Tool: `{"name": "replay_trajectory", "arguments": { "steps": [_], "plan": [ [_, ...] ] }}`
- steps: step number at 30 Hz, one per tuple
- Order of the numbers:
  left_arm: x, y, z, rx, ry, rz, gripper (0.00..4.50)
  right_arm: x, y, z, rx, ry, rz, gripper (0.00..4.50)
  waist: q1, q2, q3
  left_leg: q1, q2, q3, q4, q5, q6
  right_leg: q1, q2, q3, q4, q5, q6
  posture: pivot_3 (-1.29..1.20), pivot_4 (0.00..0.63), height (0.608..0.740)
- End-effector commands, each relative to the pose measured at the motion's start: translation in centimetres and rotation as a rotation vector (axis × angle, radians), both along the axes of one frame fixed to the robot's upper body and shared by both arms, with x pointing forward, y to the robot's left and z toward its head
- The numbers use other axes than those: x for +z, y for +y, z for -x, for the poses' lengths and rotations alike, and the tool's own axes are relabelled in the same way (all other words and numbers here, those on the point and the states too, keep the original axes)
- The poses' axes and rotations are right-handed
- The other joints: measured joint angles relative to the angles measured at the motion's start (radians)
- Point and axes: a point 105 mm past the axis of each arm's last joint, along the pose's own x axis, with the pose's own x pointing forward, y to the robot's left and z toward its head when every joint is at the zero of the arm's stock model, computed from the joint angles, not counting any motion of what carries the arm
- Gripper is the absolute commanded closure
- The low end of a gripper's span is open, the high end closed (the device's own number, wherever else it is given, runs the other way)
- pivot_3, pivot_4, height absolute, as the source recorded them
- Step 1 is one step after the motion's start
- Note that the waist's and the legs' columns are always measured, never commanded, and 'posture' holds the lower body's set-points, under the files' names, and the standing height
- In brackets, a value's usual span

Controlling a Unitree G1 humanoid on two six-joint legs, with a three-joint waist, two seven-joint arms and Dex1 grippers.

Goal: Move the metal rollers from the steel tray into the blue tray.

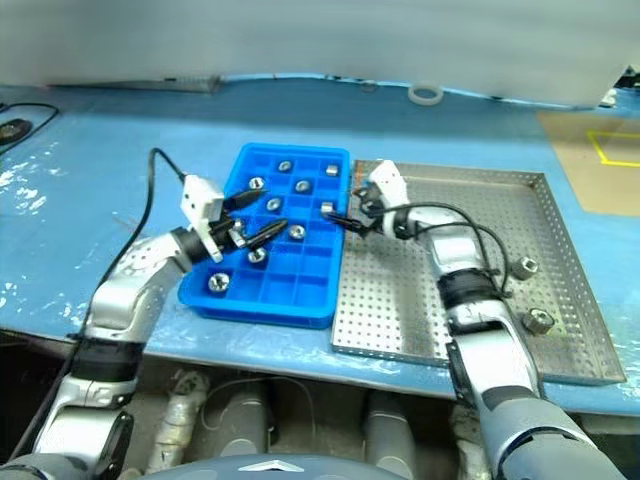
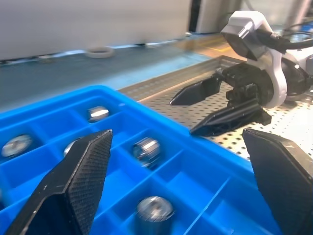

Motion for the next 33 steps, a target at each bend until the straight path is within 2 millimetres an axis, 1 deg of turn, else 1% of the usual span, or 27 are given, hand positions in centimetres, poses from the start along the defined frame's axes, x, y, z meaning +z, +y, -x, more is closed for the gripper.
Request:
{"name": "replay_trajectory", "arguments": {
  "steps": [1, 7, 9, 13, 16, 17, 18, 23, 26, 29, 33],
  "plan": [
    [1.0, -1.8, -0.4, -0.095, -0.050, 0.002, 0.00, 2.7, -2.6, 0.9, -0.095, -0.080, -0.026, 0.01, -0.018, 0.000, 0.000, 0.000, 0.000, 0.000, 0.000, 0.000, 0.000, 0.000, 0.000, 0.000, 0.000, 0.000, 0.000, -0.34, 0.150, 0.740],
    [1.0, -4.7, -1.2, -0.226, -0.050, 0.004, 0.00, 3.0, -7.7, 3.1, -0.301, -0.096, 0.001, 0.01, -0.074, 0.000, 0.000, 0.002, 0.000, 0.002, 0.001, -0.001, 0.002, 0.001, 0.001, 0.004, -0.001, 0.000, 0.000, -0.48, 0.150, 0.740],
    [1.0, -5.5, -1.3, -0.262, -0.050, 0.005, 0.00, 3.1, -9.4, 3.7, -0.374, -0.102, 0.013, 0.01, -0.089, 0.000, 0.000, 0.002, 0.000, 0.002, 0.001, -0.001, 0.002, 0.001, 0.001, 0.009, -0.001, 0.000, 0.000, -0.52, 0.150, 0.740],
    [1.2, -6.5, -1.4, -0.310, -0.057, 0.008, 0.00, 3.2, -12.0, 4.8, -0.493, -0.114, 0.037, 0.01, -0.115, 0.000, 0.000, 0.003, -0.001, 0.004, 0.003, -0.002, 0.004, 0.001, 0.002, 0.013, -0.002, 0.000, 0.001, -0.52, 0.150, 0.740],
    [1.2, -7.0, -1.2, -0.347, -0.052, 0.018, 0.00, 3.2, -14.6, 5.3, -0.610, -0.124, 0.068, 0.01, -0.130, 0.000, 0.000, 0.002, -0.001, 0.004, 0.004, -0.003, 0.005, 0.001, 0.001, 0.013, -0.002, 0.000, 0.001, -0.52, 0.150, 0.740],
    [1.1, -7.3, -1.1, -0.360, -0.048, 0.017, 0.00, 3.3, -15.6, 5.3, -0.654, -0.128, 0.081, 0.01, -0.132, 0.000, 0.000, 0.002, -0.001, 0.004, 0.005, -0.003, 0.005, 0.001, 0.001, 0.013, -0.002, 0.000, 0.001, -0.59, 0.150, 0.740],
    [1.0, -7.5, -1.0, -0.369, -0.046, 0.015, 0.00, 3.3, -16.3, 5.3, -0.684, -0.130, 0.086, 0.01, -0.137, 0.000, 0.000, 0.002, -0.001, 0.004, 0.006, -0.004, 0.006, 0.001, 0.001, 0.013, -0.002, 0.000, 0.001, -0.59, 0.150, 0.740],
    [0.8, -8.2, -0.7, -0.390, -0.041, 0.018, 0.00, 3.3, -17.7, 5.1, -0.769, -0.118, 0.052, 0.01, -0.161, 0.000, 0.000, 0.001, -0.002, 0.005, 0.009, -0.006, 0.009, 0.002, 0.001, 0.013, -0.002, 0.000, 0.002, -0.58, 0.150, 0.740],
    [0.7, -8.4, -0.5, -0.396, -0.042, 0.014, 0.00, 2.8, -17.7, 4.6, -0.805, -0.101, 0.008, 0.01, -0.173, 0.000, 0.000, 0.001, -0.003, 0.005, 0.011, -0.007, 0.011, 0.002, 0.001, 0.012, -0.002, 0.000, 0.002, -0.57, 0.150, 0.740],
    [0.5, -8.2, -0.4, -0.388, -0.039, 0.012, 0.00, 1.6, -17.7, 4.1, -0.831, -0.052, -0.024, 0.01, -0.187, 0.000, 0.000, -0.001, -0.003, 0.006, 0.013, -0.008, 0.012, 0.002, 0.001, 0.012, -0.002, 0.000, 0.002, -0.56, 0.150, 0.740],
    [0.4, -7.8, -0.4, -0.369, -0.038, 0.010, 0.00, -0.5, -17.7, 3.8, -0.850, 0.044, -0.041, 0.01, -0.190, 0.000, 0.000, -0.001, -0.003, 0.005, 0.014, -0.008, 0.013, 0.002, 0.001, 0.012, -0.003, 0.000, 0.002, -0.54, 0.150, 0.740]
  ]
}}
